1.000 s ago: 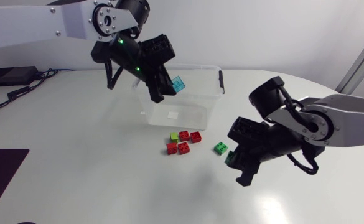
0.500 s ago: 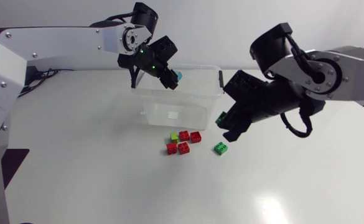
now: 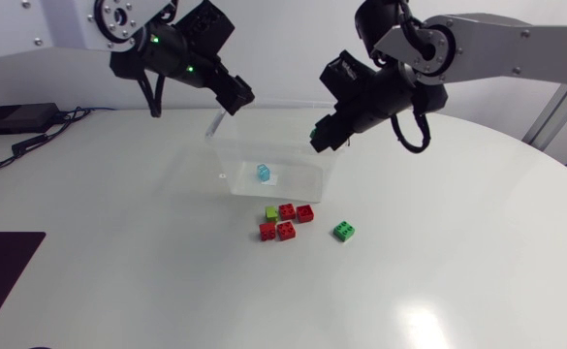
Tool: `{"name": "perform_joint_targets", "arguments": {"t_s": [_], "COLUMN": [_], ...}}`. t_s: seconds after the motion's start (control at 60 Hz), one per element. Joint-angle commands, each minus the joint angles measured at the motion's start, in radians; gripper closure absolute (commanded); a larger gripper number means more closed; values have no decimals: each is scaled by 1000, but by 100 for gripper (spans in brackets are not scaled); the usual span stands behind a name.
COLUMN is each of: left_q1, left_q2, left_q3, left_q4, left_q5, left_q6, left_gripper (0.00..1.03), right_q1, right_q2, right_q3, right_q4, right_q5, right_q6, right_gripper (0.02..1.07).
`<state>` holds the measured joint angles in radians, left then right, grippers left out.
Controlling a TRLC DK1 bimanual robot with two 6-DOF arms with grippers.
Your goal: Place the duplo bricks in the container
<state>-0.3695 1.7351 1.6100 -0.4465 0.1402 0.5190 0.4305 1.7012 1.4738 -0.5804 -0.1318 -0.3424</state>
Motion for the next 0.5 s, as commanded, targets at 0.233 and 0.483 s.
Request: {"name": "perform_joint_targets", "arguments": {"t_s": [0.233, 0.483], "left_q1": [-59, -131], "left_q2": [-178, -204], "left_q3": [-372, -552], "left_q4": [66, 114], "left_q5": [-21, -19], "left_q6": [22, 75], "left_gripper": [5, 6], "right_q1": [-18, -21], "right_q2": [210, 328], "right_q3": [227, 339], "right_q4": [-6, -24], "right_q5": [15, 55], "right_q6": [40, 40], "right_gripper": [76, 14]}}
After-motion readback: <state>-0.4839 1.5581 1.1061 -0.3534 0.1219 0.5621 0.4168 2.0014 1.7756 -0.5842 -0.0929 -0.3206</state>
